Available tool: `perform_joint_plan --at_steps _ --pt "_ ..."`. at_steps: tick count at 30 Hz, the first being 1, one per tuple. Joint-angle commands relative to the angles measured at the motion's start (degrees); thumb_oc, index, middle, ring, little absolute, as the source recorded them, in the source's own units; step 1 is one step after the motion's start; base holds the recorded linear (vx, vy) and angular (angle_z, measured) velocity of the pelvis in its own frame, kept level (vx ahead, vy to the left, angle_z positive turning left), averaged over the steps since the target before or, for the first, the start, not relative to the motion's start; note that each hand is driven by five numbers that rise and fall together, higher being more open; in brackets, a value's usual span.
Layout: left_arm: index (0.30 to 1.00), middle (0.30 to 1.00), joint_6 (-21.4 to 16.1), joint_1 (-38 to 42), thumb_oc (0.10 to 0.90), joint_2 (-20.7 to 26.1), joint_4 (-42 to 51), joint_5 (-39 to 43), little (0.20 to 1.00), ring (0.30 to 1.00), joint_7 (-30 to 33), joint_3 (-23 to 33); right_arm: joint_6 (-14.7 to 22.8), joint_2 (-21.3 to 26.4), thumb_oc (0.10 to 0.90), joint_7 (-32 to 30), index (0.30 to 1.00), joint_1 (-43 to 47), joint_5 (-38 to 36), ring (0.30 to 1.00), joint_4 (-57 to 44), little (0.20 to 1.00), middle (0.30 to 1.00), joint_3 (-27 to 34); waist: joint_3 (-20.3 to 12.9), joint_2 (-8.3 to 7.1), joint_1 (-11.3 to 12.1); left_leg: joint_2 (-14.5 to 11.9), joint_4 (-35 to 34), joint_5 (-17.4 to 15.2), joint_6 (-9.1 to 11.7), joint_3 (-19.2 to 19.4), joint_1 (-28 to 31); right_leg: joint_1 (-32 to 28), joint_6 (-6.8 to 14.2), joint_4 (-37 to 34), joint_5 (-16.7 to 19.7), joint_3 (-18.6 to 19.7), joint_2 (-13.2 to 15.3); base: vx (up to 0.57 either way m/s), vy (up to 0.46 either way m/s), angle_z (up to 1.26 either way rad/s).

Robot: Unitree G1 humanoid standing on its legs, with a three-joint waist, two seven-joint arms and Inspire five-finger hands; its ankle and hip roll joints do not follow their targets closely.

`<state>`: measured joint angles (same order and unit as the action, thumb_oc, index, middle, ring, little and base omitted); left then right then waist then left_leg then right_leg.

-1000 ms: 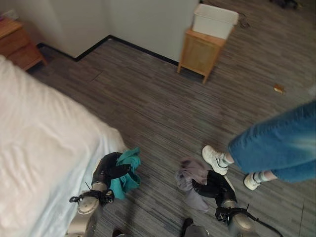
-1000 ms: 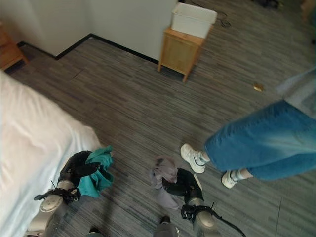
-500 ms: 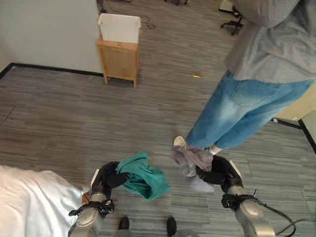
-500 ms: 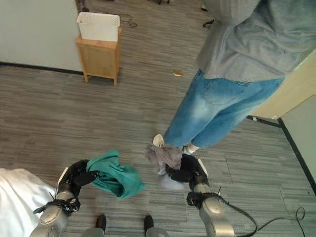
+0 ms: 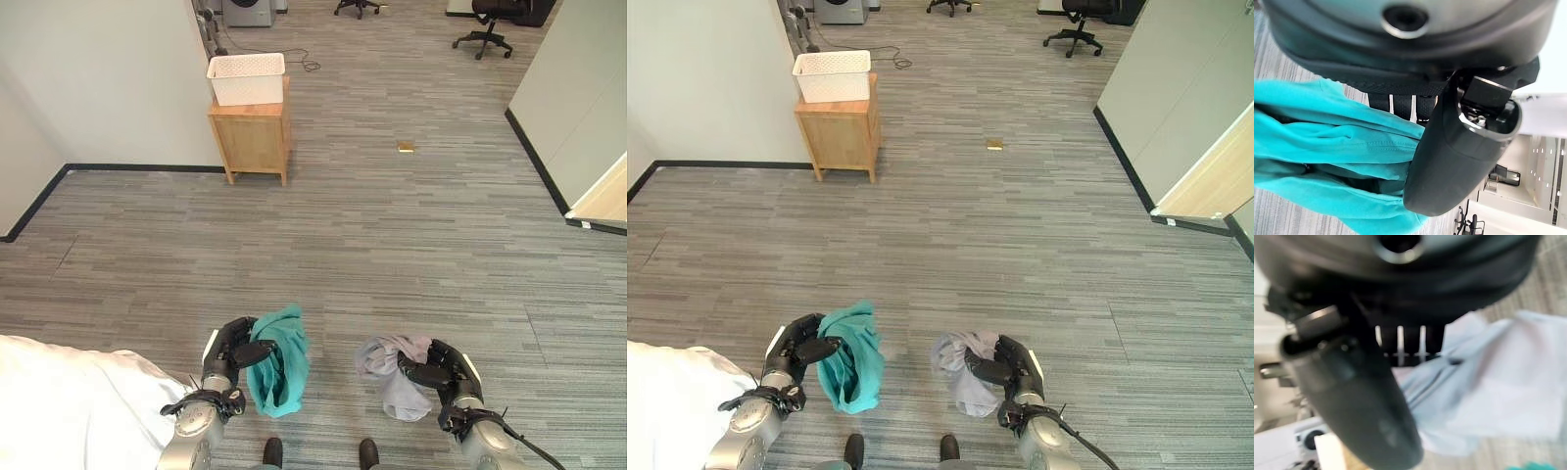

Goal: Pick up bed clothes into laundry basket.

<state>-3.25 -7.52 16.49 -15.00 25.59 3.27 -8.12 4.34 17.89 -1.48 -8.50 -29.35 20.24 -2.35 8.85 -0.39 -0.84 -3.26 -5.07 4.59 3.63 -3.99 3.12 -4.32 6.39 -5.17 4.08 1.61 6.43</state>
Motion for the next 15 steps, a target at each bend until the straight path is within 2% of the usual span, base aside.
perform_joint_plan --at_steps 1,7,13,15 --pt "0.300 0.300 -6.96 8.21 0.400 3.81 6.43 2.46 0.300 0.300 0.04 3.78 8.15 2.96 0.400 -0.55 0.300 7.04 0.42 0.300 -11.10 0.300 0.300 5.76 -2.50 -1.69 0.87 3.20 4.42 -5.55 -2.28 -2.60 -1.38 2.38 1.44 7.37 -6.05 -3.38 0.69 0.01 0.002 0.05" --pt "0.300 0.300 -9.11 9.33 0.400 5.14 14.39 3.57 0.300 0.300 1.30 8.25 8.88 3.51 0.400 -0.51 0.300 8.47 1.89 0.300 -21.43 0.300 0.300 7.30 -3.11 -1.35 0.70 3.12 3.86 -5.45 -2.28 -2.83 -0.79 1.96 1.05 7.66 -6.65 -3.27 0.60 0.01 0.002 0.06" --pt "0.300 0.300 -9.35 7.57 0.400 4.58 15.25 2.67 0.300 0.300 0.99 9.83 8.05 3.00 0.400 0.66 0.300 6.08 2.93 0.300 -22.29 0.300 0.300 6.82 -3.03 -1.39 0.61 3.29 3.97 -5.63 -2.38 -2.80 -0.66 2.01 1.00 7.95 -6.70 -2.95 0.65 0.00 0.003 0.03" --pt "0.300 0.300 -9.38 6.09 0.400 3.49 14.50 2.15 0.300 0.300 1.50 11.18 7.94 1.93 0.400 0.27 0.300 4.37 3.98 0.300 -20.89 0.300 0.300 7.05 -2.04 -1.60 0.71 3.22 4.41 -5.67 -2.25 -2.20 -1.29 2.42 1.04 7.32 -6.05 -3.18 0.74 0.00 0.000 0.00"
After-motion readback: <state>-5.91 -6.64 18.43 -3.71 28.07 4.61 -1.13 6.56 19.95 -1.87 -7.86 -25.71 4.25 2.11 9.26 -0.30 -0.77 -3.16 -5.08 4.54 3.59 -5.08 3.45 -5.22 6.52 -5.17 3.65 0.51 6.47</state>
